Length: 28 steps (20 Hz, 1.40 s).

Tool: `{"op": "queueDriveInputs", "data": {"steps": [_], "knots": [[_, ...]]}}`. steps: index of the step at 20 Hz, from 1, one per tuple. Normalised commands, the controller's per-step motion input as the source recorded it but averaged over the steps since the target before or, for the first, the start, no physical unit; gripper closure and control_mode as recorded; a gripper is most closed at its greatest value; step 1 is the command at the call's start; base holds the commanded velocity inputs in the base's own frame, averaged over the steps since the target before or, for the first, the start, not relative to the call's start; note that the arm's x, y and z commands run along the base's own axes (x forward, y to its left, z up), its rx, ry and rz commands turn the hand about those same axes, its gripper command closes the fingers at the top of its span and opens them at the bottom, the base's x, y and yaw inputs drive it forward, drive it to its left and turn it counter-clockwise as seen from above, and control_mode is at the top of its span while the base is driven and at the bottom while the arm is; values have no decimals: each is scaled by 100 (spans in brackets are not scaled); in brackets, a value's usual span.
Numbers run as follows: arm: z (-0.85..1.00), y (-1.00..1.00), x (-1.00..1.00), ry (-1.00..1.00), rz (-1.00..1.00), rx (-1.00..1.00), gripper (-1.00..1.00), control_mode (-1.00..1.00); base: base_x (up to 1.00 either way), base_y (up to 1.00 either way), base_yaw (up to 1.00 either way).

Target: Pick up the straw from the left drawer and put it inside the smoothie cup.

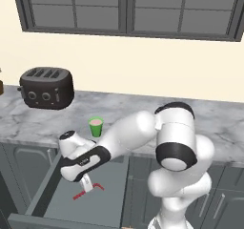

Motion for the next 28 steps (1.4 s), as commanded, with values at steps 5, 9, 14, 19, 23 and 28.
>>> {"op": "queueDriveInputs", "data": {"steps": [5,9,14,19,23,28], "knots": [[-31,-44,3,0,12,7,-100,-100,0,0,0],[-23,-57,0,0,14,19,-100,-100,0,0,0],[-14,-41,1,0,14,23,-100,-100,0,0,0],[-31,-27,0,-5,8,33,-100,-100,0,0,0],[-21,-13,7,0,9,7,-100,-100,0,0,0],[-14,0,5,0,8,0,-100,-100,0,0,0]]}}
